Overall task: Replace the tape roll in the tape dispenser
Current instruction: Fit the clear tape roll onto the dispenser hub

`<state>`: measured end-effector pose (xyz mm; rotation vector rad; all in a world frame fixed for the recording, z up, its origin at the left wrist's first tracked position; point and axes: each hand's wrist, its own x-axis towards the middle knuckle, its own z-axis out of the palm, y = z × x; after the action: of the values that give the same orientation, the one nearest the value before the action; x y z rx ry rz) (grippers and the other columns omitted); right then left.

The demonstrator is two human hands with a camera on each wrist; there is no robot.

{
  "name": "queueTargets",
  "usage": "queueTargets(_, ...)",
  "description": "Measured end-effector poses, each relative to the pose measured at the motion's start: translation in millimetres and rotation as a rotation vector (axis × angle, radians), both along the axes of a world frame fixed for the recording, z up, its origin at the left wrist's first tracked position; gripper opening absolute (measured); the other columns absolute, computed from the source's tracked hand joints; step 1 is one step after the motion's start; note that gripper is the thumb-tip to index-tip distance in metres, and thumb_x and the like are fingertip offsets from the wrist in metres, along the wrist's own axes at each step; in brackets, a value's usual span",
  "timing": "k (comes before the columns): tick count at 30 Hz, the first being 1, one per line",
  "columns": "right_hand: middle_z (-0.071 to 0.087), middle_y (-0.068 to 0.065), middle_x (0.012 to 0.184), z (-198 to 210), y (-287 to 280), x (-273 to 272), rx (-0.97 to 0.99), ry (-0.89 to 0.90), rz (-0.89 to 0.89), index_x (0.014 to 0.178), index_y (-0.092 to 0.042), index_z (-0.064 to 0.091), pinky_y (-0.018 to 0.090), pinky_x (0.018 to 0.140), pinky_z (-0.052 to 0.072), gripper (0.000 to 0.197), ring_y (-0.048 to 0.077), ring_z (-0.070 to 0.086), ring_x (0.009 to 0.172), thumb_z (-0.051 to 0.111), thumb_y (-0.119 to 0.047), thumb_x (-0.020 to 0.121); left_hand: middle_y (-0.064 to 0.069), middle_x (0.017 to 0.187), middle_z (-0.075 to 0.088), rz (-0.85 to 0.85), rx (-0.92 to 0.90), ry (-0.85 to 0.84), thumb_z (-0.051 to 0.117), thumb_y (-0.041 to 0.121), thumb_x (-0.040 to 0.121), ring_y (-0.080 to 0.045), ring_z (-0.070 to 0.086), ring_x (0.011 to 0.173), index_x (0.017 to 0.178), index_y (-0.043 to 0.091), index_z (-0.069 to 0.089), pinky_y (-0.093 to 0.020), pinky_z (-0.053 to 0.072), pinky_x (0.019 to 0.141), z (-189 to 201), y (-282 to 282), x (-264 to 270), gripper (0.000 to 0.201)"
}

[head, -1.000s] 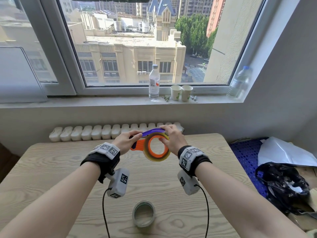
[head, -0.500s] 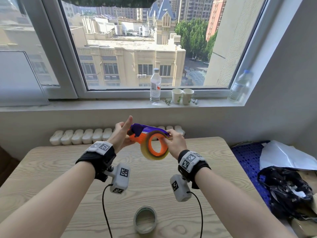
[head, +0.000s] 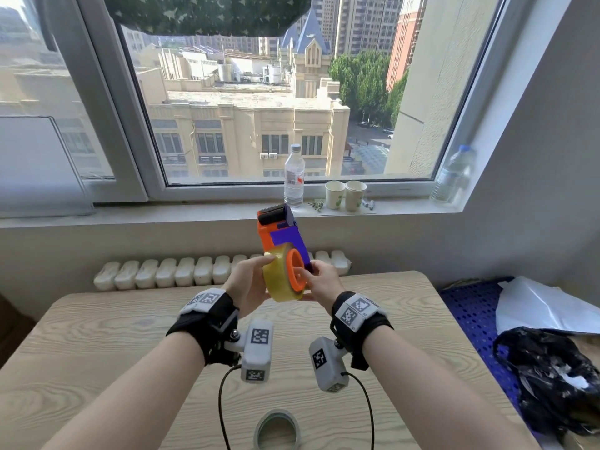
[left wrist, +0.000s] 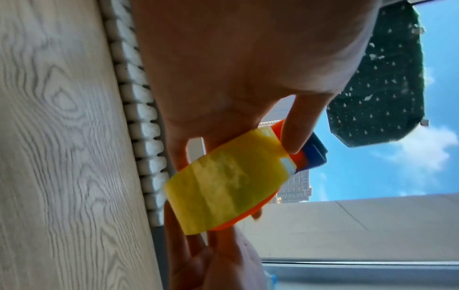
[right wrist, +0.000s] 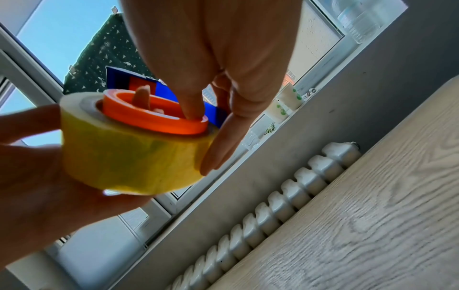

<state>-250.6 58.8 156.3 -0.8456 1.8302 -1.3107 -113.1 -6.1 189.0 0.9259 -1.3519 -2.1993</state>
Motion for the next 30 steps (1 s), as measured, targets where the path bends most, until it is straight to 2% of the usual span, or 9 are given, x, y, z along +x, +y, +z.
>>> queueTargets(6,0.063,0.02,0.104,7,-1,-3,0.01,-0.022,0.075,0.099,-0.004,0.059,0.04,0.072,0.058,0.022,0.029,0.063,0.09,0.057,-0.024,0.091,-0.011,0.086,0.075,0.021,0.029,0.108,0.034,0.026,0.097,-0.021,0.072,0.075,0.109,0.002,0.062,-0.038,0.053,0.074,3,-3,-4,0.038)
queueTargets(8,0.063,0.014,0.106,8,-3,-7,-0.006,0.106,0.038,0.109,-0.003,0.058,0.044,0.081,0.057,0.031,0.028,0.063,0.097,0.056,-0.027,0.091,-0.012,0.081,0.072,0.057,-0.019,0.084,0.035,0.027,0.098,-0.02,0.071,0.069,0.11,0.001,0.058,-0.035,0.055,0.067,4,-4,-8,0.037)
queueTargets(10,0.064,0.007,0.095,10,-5,-10,-0.083,0.184,-0.024,0.102,-0.008,0.061,0.049,0.088,0.053,0.026,0.028,0.064,0.096,0.056,-0.03,0.09,-0.014,0.077,0.07,0.09,-0.064,0.07,0.036,0.029,0.099,-0.021,0.07,0.064,0.115,-0.001,0.053,-0.037,0.055,0.067,3,-3,-12,0.038)
queueTargets(14,0.064,0.009,0.082,23,-2,-4,-0.163,-0.08,0.087,0.098,0.001,0.061,0.04,0.082,0.056,0.032,0.023,0.063,0.079,0.054,-0.029,0.092,-0.016,0.081,0.065,0.13,-0.155,0.04,0.036,0.034,0.098,-0.016,0.069,0.058,0.116,0.002,0.048,-0.033,0.056,0.059,-5,-2,-19,0.038)
queueTargets(19,0.066,0.013,0.093,23,-2,-4,-0.128,-0.155,0.166,0.112,0.006,0.06,0.036,0.079,0.058,0.036,0.024,0.065,0.084,0.063,-0.017,0.085,-0.019,0.109,0.064,0.034,-0.137,0.019,0.026,0.042,0.099,-0.029,0.064,0.091,0.123,0.006,0.054,-0.038,0.053,0.076,-1,-2,-21,0.051)
queueTargets(22,0.057,0.01,0.069,24,-3,-5,-0.116,-0.182,0.111,0.101,0.013,0.061,0.03,0.064,0.057,0.04,0.02,0.059,0.063,0.06,-0.024,0.088,-0.016,0.092,0.064,-0.011,-0.107,0.018,0.027,0.036,0.099,-0.024,0.062,0.079,0.113,0.005,0.058,-0.036,0.049,0.073,0,1,-18,0.046)
queueTargets(25,0.051,0.01,0.06,21,-9,-6,-0.111,-0.187,0.043,0.087,0.005,0.063,0.031,0.058,0.055,0.041,0.02,0.053,0.053,0.057,-0.035,0.089,-0.015,0.084,0.062,-0.003,-0.135,0.015,0.031,0.024,0.098,-0.019,0.065,0.067,0.111,0.005,0.052,-0.034,0.05,0.068,-1,5,-19,0.032)
queueTargets(27,0.052,0.007,0.058,21,-9,-6,-0.104,-0.224,0.067,0.08,0.0,0.064,0.031,0.061,0.055,0.037,0.019,0.054,0.053,0.057,-0.036,0.089,-0.014,0.08,0.062,0.029,-0.154,0.011,0.031,0.022,0.099,-0.015,0.066,0.06,0.111,0.005,0.05,-0.03,0.053,0.061,-2,7,-21,0.027)
queueTargets(30,0.054,0.003,0.061,19,-6,-7,-0.109,-0.279,0.172,0.097,0.001,0.066,0.035,0.071,0.055,0.028,0.018,0.057,0.061,0.059,-0.024,0.087,-0.012,0.083,0.063,0.088,-0.147,0.001,0.034,0.026,0.1,-0.016,0.065,0.062,0.12,0.002,0.044,-0.029,0.056,0.057,-3,5,-21,0.033)
